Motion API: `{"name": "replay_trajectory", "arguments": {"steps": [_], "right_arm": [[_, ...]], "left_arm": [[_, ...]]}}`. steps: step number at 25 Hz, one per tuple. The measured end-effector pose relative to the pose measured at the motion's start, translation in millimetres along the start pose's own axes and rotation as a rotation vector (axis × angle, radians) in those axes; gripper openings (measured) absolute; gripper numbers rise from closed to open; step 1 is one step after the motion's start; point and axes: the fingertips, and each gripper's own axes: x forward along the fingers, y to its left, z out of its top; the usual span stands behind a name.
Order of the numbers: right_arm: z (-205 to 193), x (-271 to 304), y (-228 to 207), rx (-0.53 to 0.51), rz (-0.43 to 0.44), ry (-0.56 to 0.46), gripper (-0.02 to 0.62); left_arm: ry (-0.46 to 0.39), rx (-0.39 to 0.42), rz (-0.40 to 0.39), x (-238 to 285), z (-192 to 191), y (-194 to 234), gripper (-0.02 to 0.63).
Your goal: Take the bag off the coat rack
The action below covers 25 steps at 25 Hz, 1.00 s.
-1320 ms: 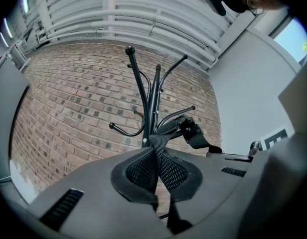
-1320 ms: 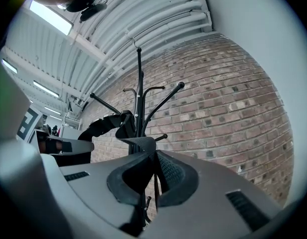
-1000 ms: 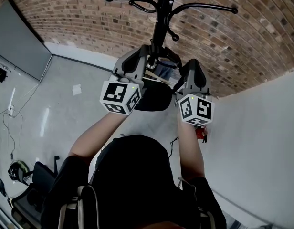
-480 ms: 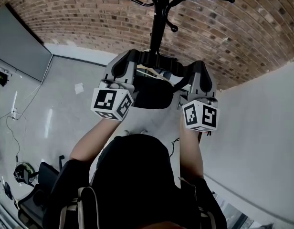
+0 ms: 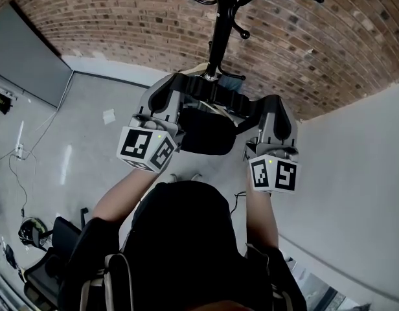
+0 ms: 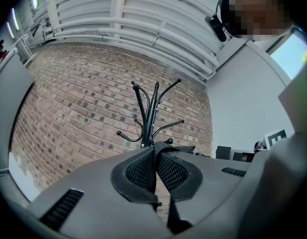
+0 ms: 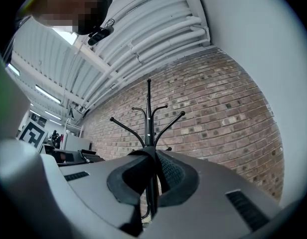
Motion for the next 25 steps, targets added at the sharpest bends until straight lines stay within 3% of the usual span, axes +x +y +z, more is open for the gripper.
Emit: {"name": "replay_trajectory", "arguments": {"steps": [20,25], "right_arm": [[6.7,-63.7,26.0,-0.027,0.014,0.054,0.020],[7.2,-73.5,28.3,-0.034,0.007,0.061,0.020]], "left_arm": [[-0.007,-0.036,0.024,-62.5,16.5,4.6,0.020],[0.000,0.015,0.046,-76.3,13.0,7.5,0.020]]}}
